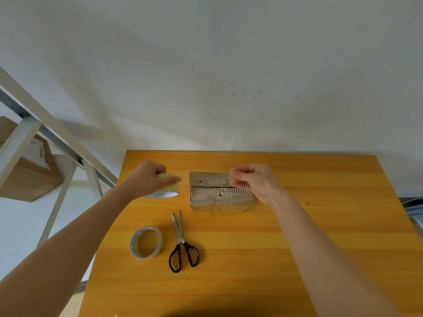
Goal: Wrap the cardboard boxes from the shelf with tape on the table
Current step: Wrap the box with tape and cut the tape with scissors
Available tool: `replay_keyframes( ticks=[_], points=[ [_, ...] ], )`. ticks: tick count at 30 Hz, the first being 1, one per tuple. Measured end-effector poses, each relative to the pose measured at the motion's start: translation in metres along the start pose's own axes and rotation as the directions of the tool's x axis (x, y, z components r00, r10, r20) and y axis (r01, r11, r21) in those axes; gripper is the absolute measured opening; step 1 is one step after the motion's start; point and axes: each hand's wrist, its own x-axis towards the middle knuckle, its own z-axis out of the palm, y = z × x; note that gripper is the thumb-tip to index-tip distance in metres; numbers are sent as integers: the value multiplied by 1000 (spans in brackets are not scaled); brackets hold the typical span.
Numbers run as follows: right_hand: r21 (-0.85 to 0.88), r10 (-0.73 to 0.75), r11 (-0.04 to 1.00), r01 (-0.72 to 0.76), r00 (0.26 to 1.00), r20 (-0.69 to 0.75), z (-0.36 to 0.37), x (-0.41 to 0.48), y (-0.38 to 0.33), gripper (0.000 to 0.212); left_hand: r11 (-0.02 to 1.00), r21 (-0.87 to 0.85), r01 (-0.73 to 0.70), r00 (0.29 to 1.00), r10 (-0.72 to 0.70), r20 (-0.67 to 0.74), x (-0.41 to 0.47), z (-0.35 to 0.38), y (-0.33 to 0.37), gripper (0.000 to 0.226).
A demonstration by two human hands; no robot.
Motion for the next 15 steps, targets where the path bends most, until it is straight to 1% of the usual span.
replay_keyframes(
  ticks=[3, 7, 10, 12, 15],
  points=[
    [9, 0, 1000, 1, 999, -42, -6, 1, 3, 16, 1000, -23, -9, 1000, 10, 28, 1, 1, 0, 55],
    [31, 5, 1000, -2, 995, -98, -15, 3, 13, 15, 1000, -27, -3, 990, 6, 141, 1, 4, -9, 46],
    [33, 10, 999, -6, 994, -113, -18, 3, 20, 12, 1000, 4, 26, 989, -27, 143, 2, 9, -12, 44],
    [53, 17, 999, -10, 992, -125, -19, 4, 24, 10, 997, 65, 39, 991, -47, 125, 5, 14, -11, 46],
    [56, 37, 998, -29, 987, -154, -26, 4, 25, 10, 968, 241, 73, 992, -96, 84, 8, 18, -13, 48]
  ],
)
